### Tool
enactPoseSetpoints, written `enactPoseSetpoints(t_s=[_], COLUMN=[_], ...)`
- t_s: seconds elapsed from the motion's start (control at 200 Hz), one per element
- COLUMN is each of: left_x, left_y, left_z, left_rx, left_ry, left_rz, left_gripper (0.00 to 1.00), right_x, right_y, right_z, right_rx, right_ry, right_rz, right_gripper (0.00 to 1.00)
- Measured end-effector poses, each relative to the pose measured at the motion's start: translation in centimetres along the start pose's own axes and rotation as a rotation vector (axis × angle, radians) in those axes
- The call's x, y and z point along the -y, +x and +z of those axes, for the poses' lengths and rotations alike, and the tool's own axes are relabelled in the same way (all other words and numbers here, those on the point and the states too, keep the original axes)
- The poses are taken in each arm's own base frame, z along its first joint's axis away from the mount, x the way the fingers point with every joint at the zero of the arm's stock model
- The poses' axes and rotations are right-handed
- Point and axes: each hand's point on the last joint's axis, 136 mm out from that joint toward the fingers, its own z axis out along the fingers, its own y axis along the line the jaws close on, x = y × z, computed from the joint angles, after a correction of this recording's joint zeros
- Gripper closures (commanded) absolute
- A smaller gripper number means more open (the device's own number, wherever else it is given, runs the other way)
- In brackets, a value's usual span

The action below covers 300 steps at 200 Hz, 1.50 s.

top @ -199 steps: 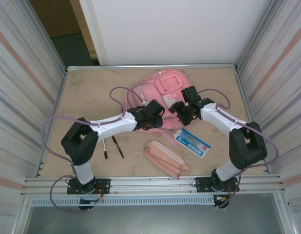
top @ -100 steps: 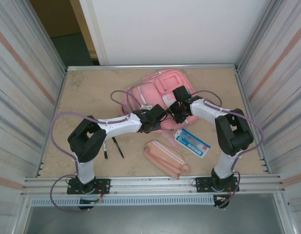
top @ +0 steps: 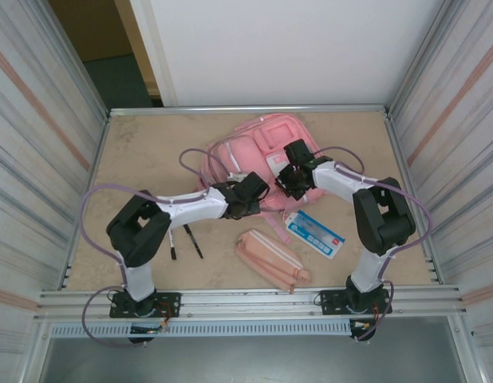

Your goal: Pack the student bag

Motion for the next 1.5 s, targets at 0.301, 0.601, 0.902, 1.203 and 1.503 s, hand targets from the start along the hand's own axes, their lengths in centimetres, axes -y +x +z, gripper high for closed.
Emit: enactPoseSetpoints(t_s=[0.301,0.601,0.902,1.203,1.503], left_x=[-3.1,0.1,5.0,9.3,9.7], left_y=[-3.6,-2.9,-2.0,-1.0,-0.5], left_z=[-4.4,-5.9,-4.7,-5.9,-5.8], left_rx=[0.067,0.083,0.05,0.111,0.134], left_ry=[0.167,0.312,0.378,0.427,0.42], left_rz=[0.024,0.203,0.233,0.292,0.297], left_gripper=[1.0,1.0,1.0,1.0,1.0], right_x=[0.4,0.9,2.0,1.5,1.9], right_y=[-3.1,-6.8,-3.7,3.9,3.1], right_z=[-2.1,-2.6,-8.0,-8.4,-7.4], right_rx=[-0.073,-0.11,-0.098,-0.165,-0.126], right_ry=[-0.085,-0.114,-0.136,-0.131,-0.129], right_rz=[-0.107,-0.179,-0.026,0.013,0.057], right_gripper=[0.97,0.22,0.18,0.53,0.91])
